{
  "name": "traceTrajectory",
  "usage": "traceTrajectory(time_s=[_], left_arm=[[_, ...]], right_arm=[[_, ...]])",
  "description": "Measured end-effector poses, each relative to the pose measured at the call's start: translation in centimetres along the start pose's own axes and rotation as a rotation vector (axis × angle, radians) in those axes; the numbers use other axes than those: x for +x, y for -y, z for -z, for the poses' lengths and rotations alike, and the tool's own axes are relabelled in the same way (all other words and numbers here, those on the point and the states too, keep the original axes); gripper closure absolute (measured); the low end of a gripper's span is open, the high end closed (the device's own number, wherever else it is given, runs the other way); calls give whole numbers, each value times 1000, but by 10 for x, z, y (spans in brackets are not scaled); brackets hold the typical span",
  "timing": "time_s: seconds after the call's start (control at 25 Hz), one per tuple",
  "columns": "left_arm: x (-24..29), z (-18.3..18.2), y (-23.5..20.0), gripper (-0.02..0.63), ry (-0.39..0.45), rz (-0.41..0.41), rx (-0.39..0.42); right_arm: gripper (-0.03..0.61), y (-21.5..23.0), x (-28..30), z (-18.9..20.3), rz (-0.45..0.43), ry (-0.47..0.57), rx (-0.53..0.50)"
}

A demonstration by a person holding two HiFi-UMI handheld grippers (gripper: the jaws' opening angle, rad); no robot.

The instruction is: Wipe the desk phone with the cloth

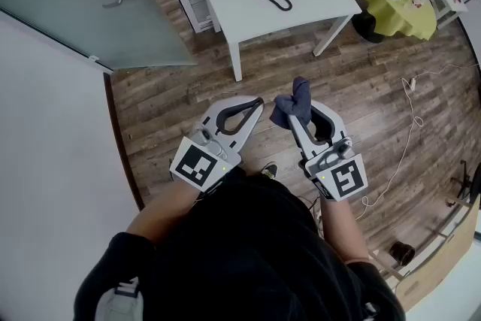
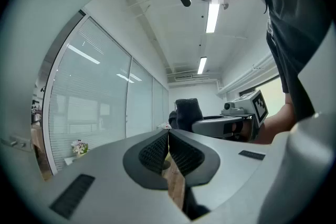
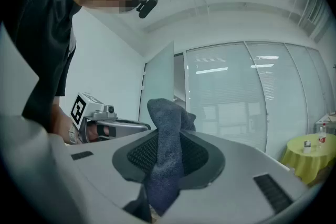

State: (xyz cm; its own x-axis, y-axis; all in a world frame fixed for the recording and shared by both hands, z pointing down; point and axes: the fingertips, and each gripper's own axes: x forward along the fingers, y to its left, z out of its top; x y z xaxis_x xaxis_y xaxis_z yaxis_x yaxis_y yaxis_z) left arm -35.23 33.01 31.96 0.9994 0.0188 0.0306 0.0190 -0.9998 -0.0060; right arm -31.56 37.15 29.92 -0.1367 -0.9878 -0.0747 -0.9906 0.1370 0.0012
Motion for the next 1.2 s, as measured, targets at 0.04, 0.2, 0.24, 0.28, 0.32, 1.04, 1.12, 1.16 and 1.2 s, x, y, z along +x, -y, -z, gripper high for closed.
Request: traceTrajectory(time_s=[0.04,0.2,0.24,0.28,0.32,1.04,1.12,1.16,1.2], left_arm=[[0,0,1,603,0,2,0],[0,-1,5,603,-2,3,-3],[1,-1,7,603,-3,3,-2],[2,-3,10,603,-3,3,0],[3,-4,14,603,-3,5,4],[46,-11,52,603,-4,-53,20],[50,-8,56,603,-7,-61,22],[52,-7,57,603,-9,-63,22],[53,-6,57,603,-11,-64,23]], right_arm=[[466,0,-1,0,1,2,1],[466,1,-4,1,11,3,6],[466,2,-7,2,17,-2,2],[466,4,-10,1,22,-8,-1],[466,4,-13,0,23,-10,2],[466,43,-63,1,-22,-15,4],[466,46,-67,1,-35,-5,12],[466,48,-68,1,-37,-3,14],[466,51,-68,1,-36,-3,14]])
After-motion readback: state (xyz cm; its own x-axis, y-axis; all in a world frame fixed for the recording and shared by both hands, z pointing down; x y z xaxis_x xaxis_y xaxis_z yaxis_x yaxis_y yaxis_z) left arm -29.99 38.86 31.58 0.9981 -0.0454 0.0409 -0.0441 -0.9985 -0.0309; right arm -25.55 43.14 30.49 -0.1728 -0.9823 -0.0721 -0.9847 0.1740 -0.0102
